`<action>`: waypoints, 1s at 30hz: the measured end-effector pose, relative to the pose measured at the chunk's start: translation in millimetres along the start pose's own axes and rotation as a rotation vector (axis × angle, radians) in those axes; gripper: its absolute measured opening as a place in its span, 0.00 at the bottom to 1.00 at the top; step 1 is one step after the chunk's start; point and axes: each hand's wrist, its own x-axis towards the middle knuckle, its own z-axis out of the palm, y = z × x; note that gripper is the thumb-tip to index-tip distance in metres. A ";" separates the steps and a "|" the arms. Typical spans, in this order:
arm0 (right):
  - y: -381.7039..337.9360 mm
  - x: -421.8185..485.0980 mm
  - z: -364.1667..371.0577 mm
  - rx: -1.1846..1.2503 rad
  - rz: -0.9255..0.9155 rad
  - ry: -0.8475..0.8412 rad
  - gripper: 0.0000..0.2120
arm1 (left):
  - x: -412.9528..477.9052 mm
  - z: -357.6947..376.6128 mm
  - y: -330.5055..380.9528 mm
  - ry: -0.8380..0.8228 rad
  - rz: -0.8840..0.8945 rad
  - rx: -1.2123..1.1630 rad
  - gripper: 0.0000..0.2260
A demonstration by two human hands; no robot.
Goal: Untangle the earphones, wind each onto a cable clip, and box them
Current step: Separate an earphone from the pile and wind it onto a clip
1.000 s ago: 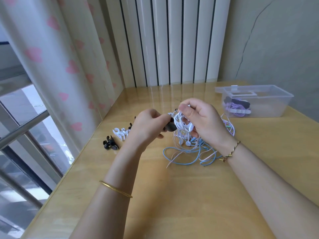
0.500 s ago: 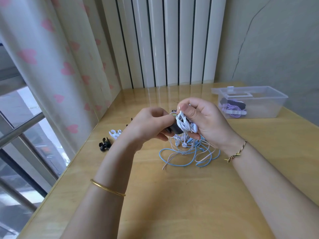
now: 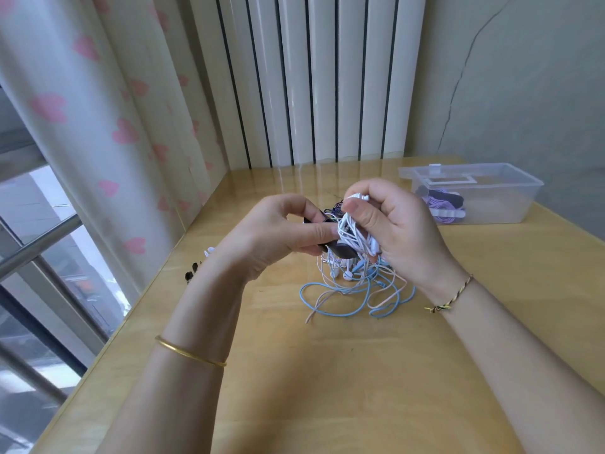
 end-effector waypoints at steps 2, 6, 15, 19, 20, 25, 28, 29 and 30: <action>1.4 -1.7 -0.3 -0.073 -0.046 0.030 0.05 | 0.0 4.6 -0.6 0.022 0.010 -0.032 0.08; 8.5 -5.9 -1.2 -0.109 -0.085 0.127 0.05 | 4.9 13.8 -5.1 0.034 -0.003 -0.163 0.13; 9.9 -8.0 -12.7 -0.316 -0.211 0.200 0.12 | 14.4 28.3 -12.6 -0.114 -0.101 -0.329 0.06; 10.9 -7.1 -15.5 -0.413 -0.271 0.245 0.14 | 14.2 30.8 -10.9 -0.255 -0.060 -0.369 0.05; 11.1 -6.6 -15.7 -0.409 -0.268 0.243 0.13 | 15.4 31.0 -10.6 -0.290 -0.050 -0.398 0.07; 15.6 -6.8 -15.4 -0.332 -0.185 0.196 0.13 | 13.1 33.7 -10.3 -0.397 0.047 -0.520 0.13; 18.3 -7.8 -16.3 -0.336 -0.175 0.162 0.13 | 9.0 39.5 -9.5 -0.327 0.125 -0.381 0.13; 19.1 -8.0 -16.7 -0.349 -0.173 0.153 0.13 | 9.5 40.4 -9.7 -0.296 0.127 -0.334 0.15; 20.3 -8.1 -16.8 -0.362 -0.165 0.142 0.13 | 10.2 41.3 -9.4 -0.267 0.123 -0.284 0.16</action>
